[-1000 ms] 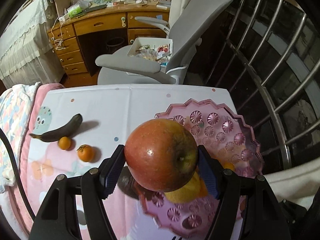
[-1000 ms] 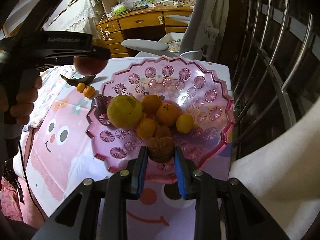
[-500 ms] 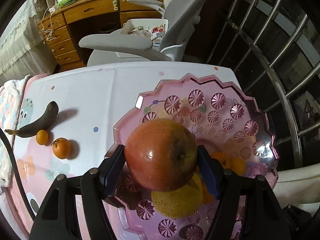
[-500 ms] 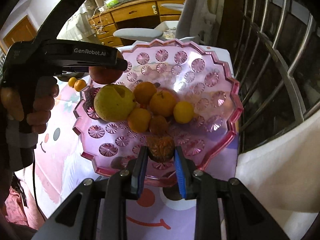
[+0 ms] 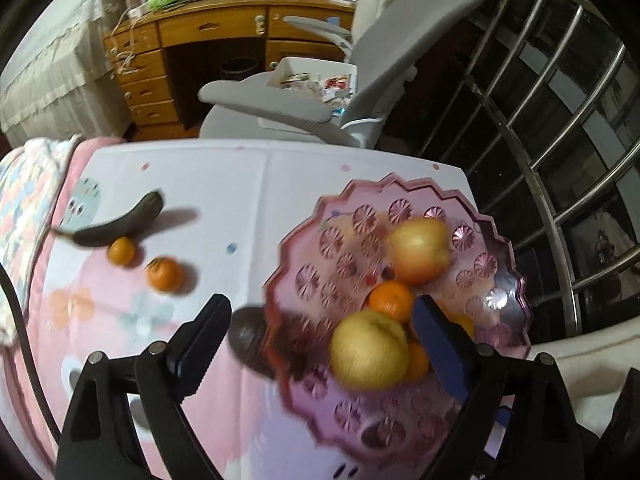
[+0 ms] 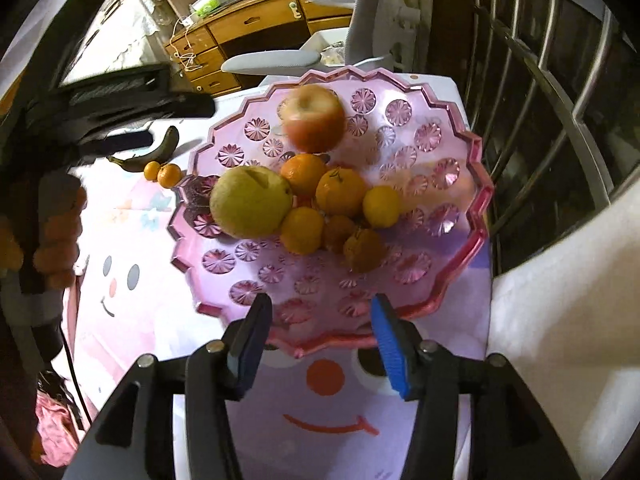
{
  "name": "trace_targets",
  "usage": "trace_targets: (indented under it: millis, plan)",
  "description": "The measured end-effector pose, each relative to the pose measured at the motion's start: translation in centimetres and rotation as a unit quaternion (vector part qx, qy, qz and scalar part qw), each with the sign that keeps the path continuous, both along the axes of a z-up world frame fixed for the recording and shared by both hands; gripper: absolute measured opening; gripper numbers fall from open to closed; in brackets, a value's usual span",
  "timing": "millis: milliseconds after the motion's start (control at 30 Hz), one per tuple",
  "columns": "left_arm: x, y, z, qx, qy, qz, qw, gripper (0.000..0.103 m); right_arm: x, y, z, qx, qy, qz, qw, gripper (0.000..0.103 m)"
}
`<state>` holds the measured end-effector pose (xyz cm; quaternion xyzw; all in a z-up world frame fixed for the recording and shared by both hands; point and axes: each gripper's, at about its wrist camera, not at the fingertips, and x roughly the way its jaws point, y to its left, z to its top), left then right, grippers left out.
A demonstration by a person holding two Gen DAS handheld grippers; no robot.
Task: Organize fruits
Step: 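Withdraw both open tools from the bowl toward the remaining fruit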
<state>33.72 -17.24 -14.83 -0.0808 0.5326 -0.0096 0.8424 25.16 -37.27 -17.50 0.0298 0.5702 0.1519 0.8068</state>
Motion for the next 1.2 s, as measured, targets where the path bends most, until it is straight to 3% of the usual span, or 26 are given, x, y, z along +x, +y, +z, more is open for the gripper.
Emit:
trace_targets:
  millis: [167, 367, 700, 867, 1200]
  plan:
    - [-3.9, 2.8, 0.8, -0.042, 0.014, 0.026, 0.9987, 0.091, -1.4, 0.5, 0.6, 0.019, 0.02, -0.015, 1.0, 0.052]
    - [-9.4, 5.5, 1.1, -0.004, 0.019, 0.025, 0.9995, 0.091, -3.0, 1.0, 0.6, 0.049, 0.039, -0.047, 0.997, 0.052]
    - [-16.0, 10.6, -1.2, -0.018, 0.066, 0.038, 0.9969, 0.091, -5.9, 2.2, -1.7, 0.077, 0.076, -0.109, 0.988, 0.052]
    - [-17.3, 13.9, -1.9, -0.031, 0.08, 0.023, 0.9961, 0.091, -7.4, 3.1, -2.7, 0.074, 0.096, -0.158, 0.98, 0.052]
    - [-17.5, 20.3, -1.8, -0.031, 0.1, -0.069, 0.9921, 0.091, -9.4, 8.6, -3.7, 0.083, 0.116, -0.268, 0.953, 0.052]
